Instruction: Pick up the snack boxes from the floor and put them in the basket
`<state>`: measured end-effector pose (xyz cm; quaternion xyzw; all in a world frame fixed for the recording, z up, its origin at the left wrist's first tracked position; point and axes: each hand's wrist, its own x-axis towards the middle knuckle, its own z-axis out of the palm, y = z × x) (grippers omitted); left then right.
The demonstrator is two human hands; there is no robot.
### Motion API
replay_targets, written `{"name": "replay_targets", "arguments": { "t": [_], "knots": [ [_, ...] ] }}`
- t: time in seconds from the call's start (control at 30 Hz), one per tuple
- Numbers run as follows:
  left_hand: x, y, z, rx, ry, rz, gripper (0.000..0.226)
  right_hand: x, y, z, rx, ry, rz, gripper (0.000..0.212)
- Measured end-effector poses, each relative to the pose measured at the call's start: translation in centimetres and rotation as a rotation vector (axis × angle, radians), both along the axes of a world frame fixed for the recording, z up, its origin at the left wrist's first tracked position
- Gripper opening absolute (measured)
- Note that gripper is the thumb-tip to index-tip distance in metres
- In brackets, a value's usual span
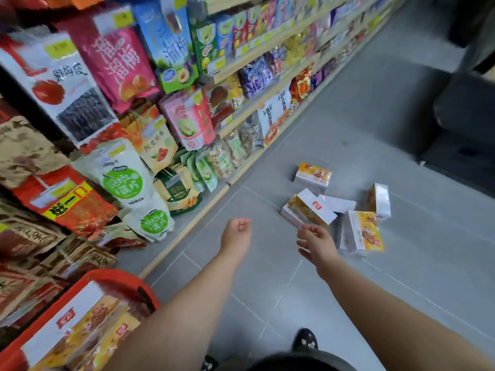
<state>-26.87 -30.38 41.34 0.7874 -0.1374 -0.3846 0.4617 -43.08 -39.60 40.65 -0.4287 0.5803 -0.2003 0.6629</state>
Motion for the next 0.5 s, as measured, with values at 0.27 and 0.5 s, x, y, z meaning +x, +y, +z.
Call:
{"name": "replay_targets", "arguments": {
  "t": [0.27, 0.5],
  "knots": [
    [-10.6, -10.8, -3.7, 0.073, 0.058, -0.086, 0.026, -11.6, -10.0, -1.7, 0.001, 0.053, -0.067, 0.006],
    [-12.9, -18.4, -5.5, 0.166, 0.129, -0.154, 0.028, -15.1, -17.5, -4.2, 0.044, 0.146, -0.062, 0.013]
  ]
}}
